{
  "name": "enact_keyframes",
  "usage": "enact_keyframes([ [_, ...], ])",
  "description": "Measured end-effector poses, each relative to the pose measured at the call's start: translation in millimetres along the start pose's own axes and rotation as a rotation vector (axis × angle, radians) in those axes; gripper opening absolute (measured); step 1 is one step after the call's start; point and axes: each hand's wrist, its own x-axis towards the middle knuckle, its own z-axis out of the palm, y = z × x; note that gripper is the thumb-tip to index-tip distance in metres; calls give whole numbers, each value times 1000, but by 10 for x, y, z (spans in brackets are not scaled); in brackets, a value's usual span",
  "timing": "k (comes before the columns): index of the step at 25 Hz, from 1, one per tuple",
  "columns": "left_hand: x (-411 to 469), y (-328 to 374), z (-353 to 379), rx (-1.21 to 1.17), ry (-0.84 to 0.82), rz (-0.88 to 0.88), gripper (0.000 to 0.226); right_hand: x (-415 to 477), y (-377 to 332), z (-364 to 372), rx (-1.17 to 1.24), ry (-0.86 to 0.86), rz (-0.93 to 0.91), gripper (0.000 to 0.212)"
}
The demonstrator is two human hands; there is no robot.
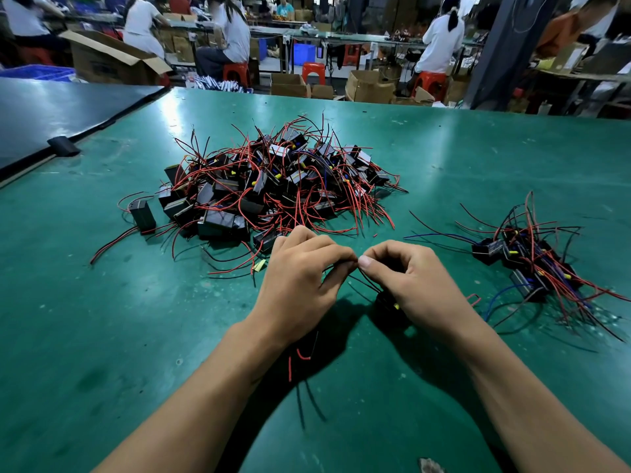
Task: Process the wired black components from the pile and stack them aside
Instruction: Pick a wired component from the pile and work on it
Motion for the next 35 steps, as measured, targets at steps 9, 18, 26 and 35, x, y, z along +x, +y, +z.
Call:
enact_keyframes([
  [9,72,-51,-28,-224,19,-382,17,79,83,-108,-190,214,38,21],
  [18,108,-145,-95,-809,-362,-855,9,126,77,-125,-185,-192,198,12],
  [26,114,-111,-149,-1090,-483,-1000,10,107,52,-145,91,-365,253,10],
  [35,105,-83,-174,-1151,-601,-941,19,135,65,-86,39,-444,172,18],
])
